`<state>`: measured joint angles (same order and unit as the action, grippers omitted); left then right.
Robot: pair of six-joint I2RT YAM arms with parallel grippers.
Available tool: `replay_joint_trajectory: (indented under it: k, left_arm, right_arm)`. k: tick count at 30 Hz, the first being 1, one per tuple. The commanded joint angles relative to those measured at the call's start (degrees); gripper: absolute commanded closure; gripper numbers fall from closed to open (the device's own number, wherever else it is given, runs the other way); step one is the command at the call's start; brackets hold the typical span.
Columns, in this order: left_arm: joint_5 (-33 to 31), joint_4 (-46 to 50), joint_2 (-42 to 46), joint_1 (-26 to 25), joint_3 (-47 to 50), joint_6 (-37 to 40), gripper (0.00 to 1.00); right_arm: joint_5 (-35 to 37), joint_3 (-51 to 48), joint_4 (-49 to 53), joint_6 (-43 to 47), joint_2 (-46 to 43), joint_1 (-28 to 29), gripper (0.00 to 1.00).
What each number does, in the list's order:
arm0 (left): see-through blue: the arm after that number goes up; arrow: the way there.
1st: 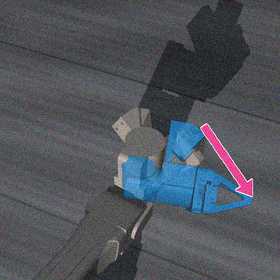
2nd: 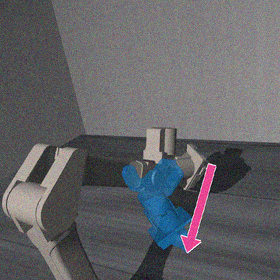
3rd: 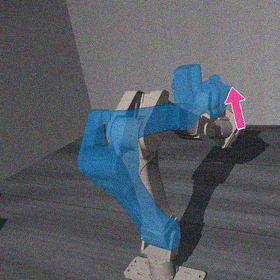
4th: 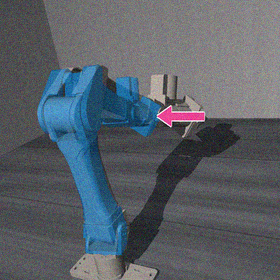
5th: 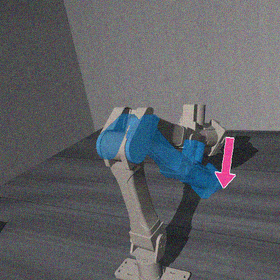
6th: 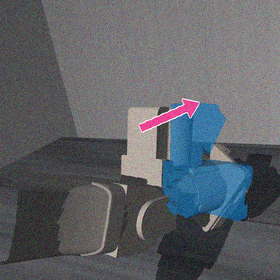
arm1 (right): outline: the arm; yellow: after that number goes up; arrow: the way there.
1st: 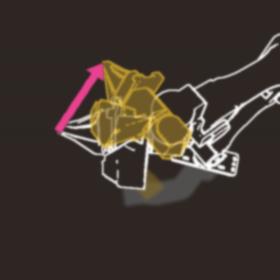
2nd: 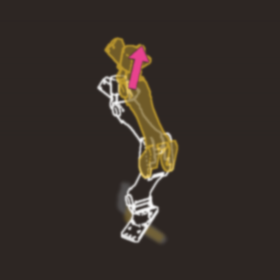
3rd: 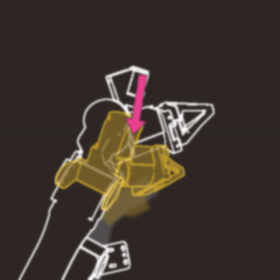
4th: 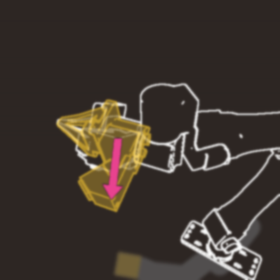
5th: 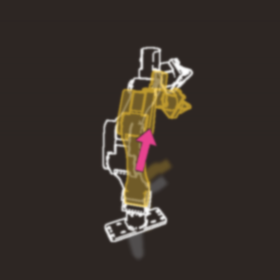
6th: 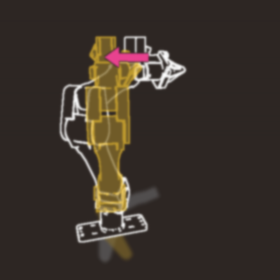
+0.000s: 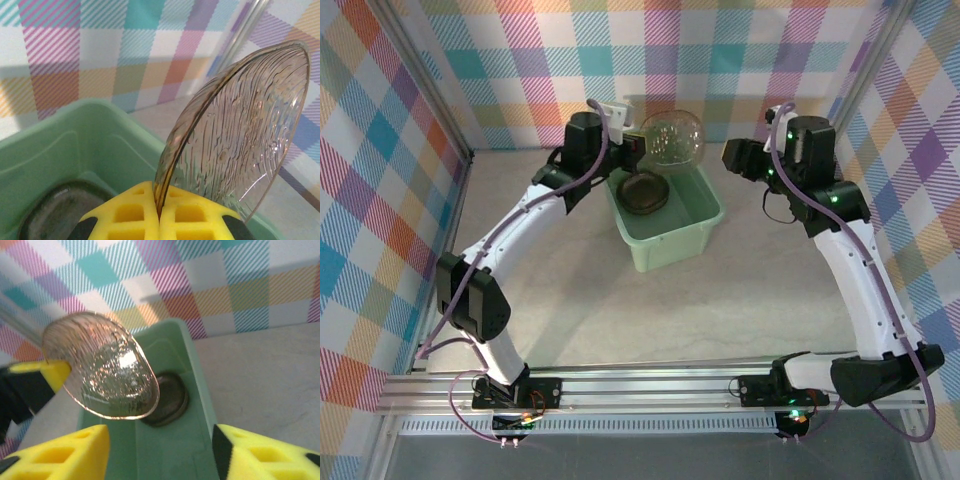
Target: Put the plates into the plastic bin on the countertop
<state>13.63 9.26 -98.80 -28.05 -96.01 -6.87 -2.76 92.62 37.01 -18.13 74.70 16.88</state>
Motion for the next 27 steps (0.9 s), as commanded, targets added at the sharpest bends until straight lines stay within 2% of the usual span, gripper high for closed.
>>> replay_joint_trajectory:
  k: [1,5,8,17,27]
  left_arm:
    - [8.78,10.08,2.6,0.49,-2.98,0.13,1.0]
    - [13.14,12.4,3.26,1.42,-3.64,0.75,1.0]
    - [13.92,14.64,3.53,1.47,-4.27,1.48,1.0]
    - [15.79,17.24,4.82,1.53,-4.06,1.72,1.0]
    - [16.86,14.86,6.72,1.55,-1.65,-0.52,1.0]
  right_arm:
    - [-9.15,3.84,6.42,5.45,2.49,-0.76,0.48]
    - [-16.07,5.73,8.24,5.74,5.89,-1.58,0.54]
    - [-19.9,6.01,8.0,5.37,7.31,-1.59,0.57]
    - [-17.41,5.47,9.87,5.33,8.35,-1.52,0.63]
    - [-15.61,5.05,11.28,4.97,10.16,-0.82,0.74]
